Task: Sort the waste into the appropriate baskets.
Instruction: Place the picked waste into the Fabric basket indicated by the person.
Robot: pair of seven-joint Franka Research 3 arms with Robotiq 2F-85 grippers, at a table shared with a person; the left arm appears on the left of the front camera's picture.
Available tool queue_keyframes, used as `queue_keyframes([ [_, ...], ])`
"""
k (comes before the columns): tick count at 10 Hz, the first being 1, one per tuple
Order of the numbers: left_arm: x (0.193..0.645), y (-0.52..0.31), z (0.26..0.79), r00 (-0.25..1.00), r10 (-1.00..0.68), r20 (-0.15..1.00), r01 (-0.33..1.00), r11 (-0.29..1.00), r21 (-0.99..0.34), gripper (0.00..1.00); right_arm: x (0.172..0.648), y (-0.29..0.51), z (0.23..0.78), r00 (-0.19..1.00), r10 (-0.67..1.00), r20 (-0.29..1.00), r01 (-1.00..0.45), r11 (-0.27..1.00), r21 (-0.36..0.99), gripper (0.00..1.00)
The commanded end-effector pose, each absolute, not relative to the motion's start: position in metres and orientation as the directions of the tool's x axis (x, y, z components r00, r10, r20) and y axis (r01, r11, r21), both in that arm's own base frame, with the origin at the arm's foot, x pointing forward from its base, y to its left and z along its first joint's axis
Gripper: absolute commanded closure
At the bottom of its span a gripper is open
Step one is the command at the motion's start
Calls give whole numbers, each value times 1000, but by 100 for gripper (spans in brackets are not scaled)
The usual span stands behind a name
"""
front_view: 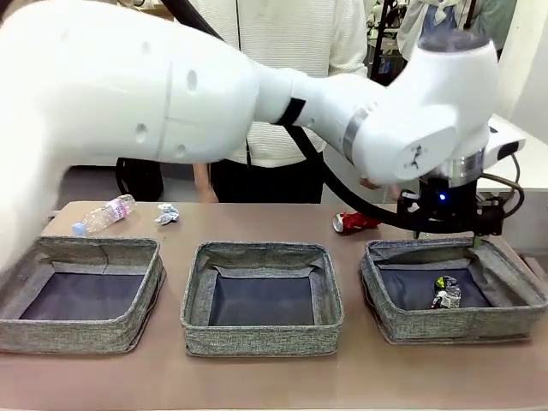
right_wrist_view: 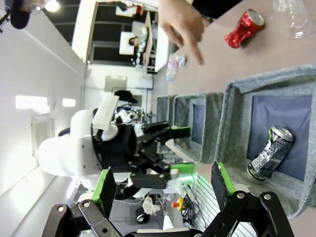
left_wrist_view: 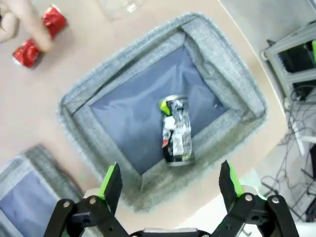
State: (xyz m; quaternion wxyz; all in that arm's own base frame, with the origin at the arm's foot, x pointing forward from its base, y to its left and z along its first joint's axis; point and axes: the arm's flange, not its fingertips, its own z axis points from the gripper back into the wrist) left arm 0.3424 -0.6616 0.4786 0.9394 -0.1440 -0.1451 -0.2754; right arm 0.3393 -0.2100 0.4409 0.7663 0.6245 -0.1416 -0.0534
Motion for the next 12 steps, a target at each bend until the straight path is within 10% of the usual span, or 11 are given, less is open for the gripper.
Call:
queue_keyframes([
  [1,321,-579,535,777,-565,276,616,772,-155,0,339,-209,442,953,-246,177,-124,218,968,0],
  [5,298,-282,606,929,-195,315,331,820,-467,0,339,-209,442,953,-246,177,-124,218,968,0],
  [12,186,14,494,927,330,180,-35,553,-832,0,339,-209,442,953,-246,177,-124,218,968,0],
])
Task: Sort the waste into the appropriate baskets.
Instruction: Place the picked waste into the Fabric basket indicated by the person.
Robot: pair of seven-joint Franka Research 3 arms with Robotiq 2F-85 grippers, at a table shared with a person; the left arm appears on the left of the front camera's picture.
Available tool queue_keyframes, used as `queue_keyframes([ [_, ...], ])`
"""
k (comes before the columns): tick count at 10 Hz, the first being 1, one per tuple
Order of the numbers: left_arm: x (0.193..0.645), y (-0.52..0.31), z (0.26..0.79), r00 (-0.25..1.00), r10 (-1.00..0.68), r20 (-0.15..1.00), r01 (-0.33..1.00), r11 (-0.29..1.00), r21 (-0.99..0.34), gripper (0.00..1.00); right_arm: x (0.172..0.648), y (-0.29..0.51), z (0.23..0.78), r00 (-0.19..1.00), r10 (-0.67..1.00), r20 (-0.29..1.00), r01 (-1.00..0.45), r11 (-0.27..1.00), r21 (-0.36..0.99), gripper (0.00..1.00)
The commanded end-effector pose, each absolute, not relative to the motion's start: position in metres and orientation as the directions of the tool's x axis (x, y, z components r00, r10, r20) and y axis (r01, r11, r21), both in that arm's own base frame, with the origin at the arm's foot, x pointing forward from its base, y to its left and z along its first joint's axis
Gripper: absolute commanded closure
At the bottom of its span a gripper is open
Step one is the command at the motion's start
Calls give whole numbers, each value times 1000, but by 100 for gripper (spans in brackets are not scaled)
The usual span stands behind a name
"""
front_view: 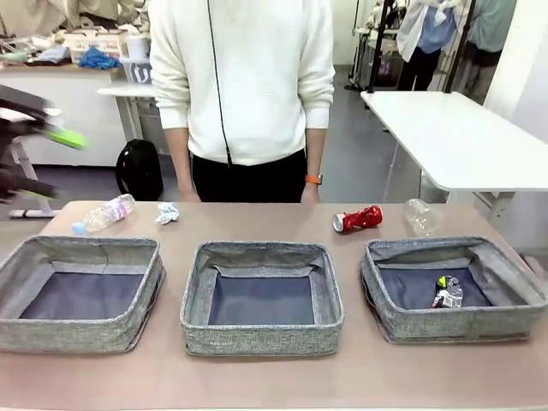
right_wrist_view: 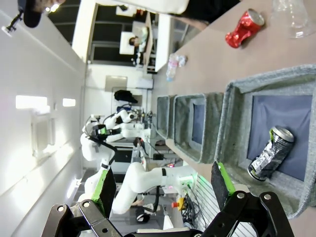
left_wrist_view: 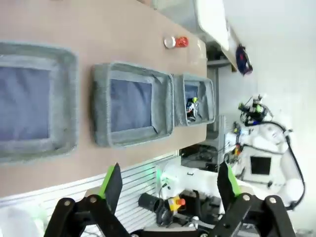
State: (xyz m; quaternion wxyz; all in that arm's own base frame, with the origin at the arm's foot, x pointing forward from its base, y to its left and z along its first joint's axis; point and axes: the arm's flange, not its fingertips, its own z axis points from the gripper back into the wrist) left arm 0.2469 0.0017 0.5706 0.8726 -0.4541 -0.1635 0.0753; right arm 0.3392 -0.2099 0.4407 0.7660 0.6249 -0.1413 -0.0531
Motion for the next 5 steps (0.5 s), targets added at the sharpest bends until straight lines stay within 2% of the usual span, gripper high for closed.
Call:
queue_keyframes([
  [1,163,22,461,929,337,155,-47,521,-852,0,339,-209,442,953,-246,177,-124,218,968,0],
  [2,147,23,425,936,333,109,-58,455,-889,0,339,-209,442,953,-246,177,-124,218,968,0],
  [3,232,39,565,929,327,175,-34,545,-838,0,339,-209,442,953,-246,177,-124,218,968,0],
  [5,232,39,565,929,327,175,-34,545,-838,0,339,-209,442,953,-246,177,-124,218,968,0],
])
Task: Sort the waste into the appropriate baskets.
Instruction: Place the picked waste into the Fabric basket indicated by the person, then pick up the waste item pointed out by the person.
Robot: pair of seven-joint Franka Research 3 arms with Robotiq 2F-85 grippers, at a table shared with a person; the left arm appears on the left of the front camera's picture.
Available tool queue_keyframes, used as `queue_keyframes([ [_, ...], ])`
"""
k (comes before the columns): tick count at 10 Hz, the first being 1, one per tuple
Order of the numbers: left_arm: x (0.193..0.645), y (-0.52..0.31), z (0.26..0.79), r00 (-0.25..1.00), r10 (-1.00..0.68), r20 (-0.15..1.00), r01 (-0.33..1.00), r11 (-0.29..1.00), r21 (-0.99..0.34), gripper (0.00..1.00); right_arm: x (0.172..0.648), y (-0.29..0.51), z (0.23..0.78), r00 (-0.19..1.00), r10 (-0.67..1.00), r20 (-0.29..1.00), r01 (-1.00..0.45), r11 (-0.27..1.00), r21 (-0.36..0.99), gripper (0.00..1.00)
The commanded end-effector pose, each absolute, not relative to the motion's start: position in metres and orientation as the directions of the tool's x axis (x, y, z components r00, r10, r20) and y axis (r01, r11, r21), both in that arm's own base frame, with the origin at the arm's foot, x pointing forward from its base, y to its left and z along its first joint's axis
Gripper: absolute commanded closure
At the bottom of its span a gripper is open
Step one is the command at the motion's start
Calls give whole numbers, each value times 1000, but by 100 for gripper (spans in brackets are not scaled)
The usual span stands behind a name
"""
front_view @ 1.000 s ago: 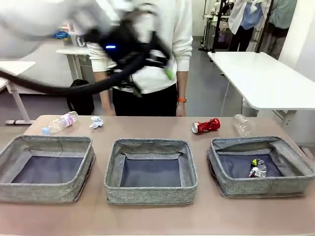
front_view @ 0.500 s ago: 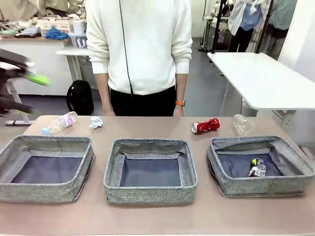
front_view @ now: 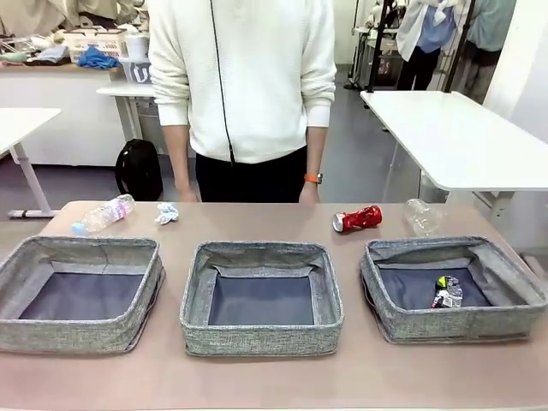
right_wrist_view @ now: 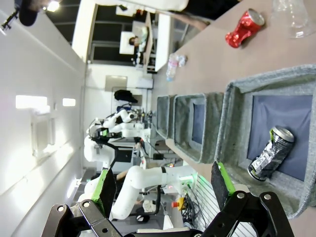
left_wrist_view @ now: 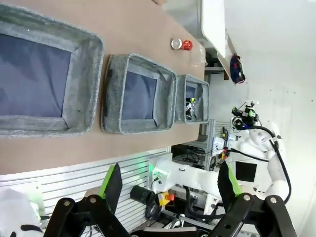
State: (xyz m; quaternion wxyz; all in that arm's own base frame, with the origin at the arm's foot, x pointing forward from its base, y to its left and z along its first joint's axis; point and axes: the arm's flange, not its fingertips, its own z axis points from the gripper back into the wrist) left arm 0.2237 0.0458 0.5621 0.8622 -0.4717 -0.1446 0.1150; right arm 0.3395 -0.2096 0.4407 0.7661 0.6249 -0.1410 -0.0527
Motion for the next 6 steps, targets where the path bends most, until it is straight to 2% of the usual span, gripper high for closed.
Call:
queue_keyframes([
  [1,232,39,565,929,327,175,-34,545,-838,0,339,-209,442,953,-246,177,-124,218,968,0],
  [6,232,39,565,929,327,175,-34,545,-838,0,339,-209,442,953,-246,177,-124,218,968,0],
])
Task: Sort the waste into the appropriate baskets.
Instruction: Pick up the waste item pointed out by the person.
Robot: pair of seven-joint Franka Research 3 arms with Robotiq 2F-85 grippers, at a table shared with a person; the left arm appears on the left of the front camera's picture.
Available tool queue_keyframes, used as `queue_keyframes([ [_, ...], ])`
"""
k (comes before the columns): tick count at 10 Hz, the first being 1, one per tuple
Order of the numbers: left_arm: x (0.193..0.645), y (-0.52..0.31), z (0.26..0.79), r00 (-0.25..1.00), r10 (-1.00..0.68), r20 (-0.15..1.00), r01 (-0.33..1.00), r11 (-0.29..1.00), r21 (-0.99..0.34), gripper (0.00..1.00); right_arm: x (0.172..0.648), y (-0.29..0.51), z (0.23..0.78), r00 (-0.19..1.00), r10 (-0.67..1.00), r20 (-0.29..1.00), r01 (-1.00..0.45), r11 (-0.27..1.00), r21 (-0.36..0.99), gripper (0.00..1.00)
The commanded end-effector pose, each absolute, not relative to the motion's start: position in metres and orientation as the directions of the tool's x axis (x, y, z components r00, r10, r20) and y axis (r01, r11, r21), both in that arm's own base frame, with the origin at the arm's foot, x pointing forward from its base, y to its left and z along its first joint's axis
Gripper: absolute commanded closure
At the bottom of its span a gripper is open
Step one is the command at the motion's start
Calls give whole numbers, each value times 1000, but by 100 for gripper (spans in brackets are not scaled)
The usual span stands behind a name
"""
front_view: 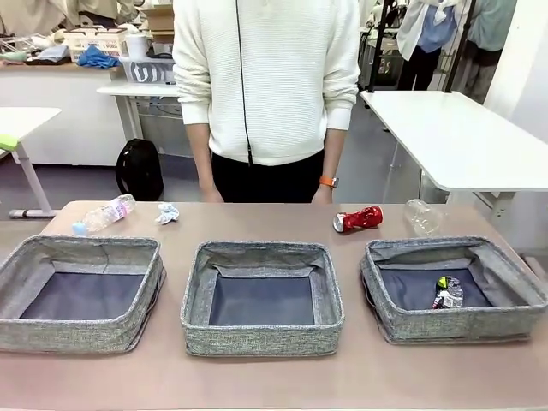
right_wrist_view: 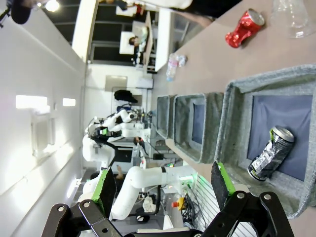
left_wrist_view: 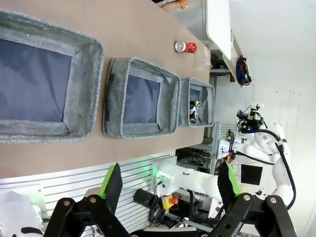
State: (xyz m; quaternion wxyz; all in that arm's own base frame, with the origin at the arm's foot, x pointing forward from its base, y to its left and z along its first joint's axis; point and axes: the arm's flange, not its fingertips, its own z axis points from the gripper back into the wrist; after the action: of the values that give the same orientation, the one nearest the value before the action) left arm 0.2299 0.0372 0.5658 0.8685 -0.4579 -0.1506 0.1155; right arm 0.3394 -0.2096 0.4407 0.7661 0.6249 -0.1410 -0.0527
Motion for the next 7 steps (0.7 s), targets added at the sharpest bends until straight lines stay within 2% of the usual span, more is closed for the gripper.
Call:
queue_keyframes([
  [1,232,39,565,929,327,175,-34,545,-838,0,339,-209,442,953,-246,177,-124,218,968,0],
  [7,232,39,565,929,327,175,-34,545,-838,0,339,-209,442,953,-246,177,-124,218,968,0],
])
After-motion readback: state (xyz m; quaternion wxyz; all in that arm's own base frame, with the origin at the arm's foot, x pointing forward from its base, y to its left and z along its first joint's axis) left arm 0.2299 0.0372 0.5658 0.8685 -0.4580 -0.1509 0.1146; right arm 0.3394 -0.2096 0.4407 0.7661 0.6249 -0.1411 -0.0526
